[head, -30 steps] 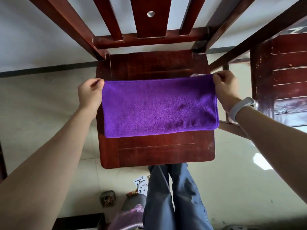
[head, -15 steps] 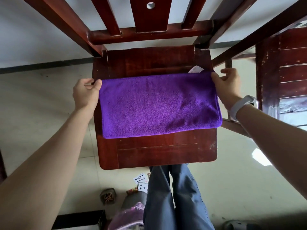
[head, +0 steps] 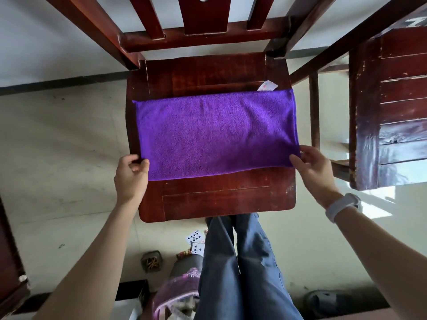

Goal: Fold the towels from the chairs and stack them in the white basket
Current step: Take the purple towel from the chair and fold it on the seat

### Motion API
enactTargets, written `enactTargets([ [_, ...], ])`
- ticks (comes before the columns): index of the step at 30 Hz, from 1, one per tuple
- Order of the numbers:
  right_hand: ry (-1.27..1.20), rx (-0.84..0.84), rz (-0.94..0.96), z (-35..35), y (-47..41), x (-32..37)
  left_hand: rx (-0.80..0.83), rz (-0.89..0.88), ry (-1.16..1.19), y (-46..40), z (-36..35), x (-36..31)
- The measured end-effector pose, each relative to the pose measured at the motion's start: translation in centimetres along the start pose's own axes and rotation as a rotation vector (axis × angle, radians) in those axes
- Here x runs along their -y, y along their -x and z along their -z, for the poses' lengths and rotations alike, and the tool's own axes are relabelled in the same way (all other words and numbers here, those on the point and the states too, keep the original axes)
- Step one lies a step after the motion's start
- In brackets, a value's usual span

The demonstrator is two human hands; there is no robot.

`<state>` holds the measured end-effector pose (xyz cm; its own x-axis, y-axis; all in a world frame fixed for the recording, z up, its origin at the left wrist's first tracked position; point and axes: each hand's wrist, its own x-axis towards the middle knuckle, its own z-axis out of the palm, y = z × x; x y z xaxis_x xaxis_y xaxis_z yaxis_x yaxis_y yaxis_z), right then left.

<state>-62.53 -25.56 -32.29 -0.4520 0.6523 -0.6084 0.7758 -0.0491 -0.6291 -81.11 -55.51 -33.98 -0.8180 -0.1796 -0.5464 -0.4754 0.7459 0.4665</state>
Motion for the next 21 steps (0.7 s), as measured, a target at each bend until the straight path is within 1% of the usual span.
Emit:
enactTargets([
  [2, 0.036, -0.038, 0.014, 0.0, -0.3, 0.0, -0.024, -0.03, -0.035, 0.1, 0.0, -0.3],
  [4, 0.004, -0.068, 0.015, 0.2, -0.5, 0.5, -0.024, -0.033, -0.046, 0.0, 0.0, -0.3],
  [7, -0.03, -0.059, 0.035, 0.3, -0.7, 1.0, -0.019, -0.046, -0.099, -0.2, -0.1, -0.4],
  [9, 0.055, -0.014, 0.075, 0.0, -0.7, 1.3, -0.023, -0.073, -0.174, -0.1, -0.1, -0.5],
  [12, 0.224, 0.011, 0.127, -0.2, -1.1, 1.2, -0.031, -0.119, -0.265, 0.1, -0.1, -0.9],
  [18, 0.452, -0.009, 0.005, -0.1, -1.7, 0.3, -0.041, -0.165, -0.309, 0.2, -0.1, -0.6],
  [21, 0.551, 0.0, -0.013, -0.4, -1.6, 0.0, -0.034, -0.184, -0.291, 0.3, -0.2, -0.1],
])
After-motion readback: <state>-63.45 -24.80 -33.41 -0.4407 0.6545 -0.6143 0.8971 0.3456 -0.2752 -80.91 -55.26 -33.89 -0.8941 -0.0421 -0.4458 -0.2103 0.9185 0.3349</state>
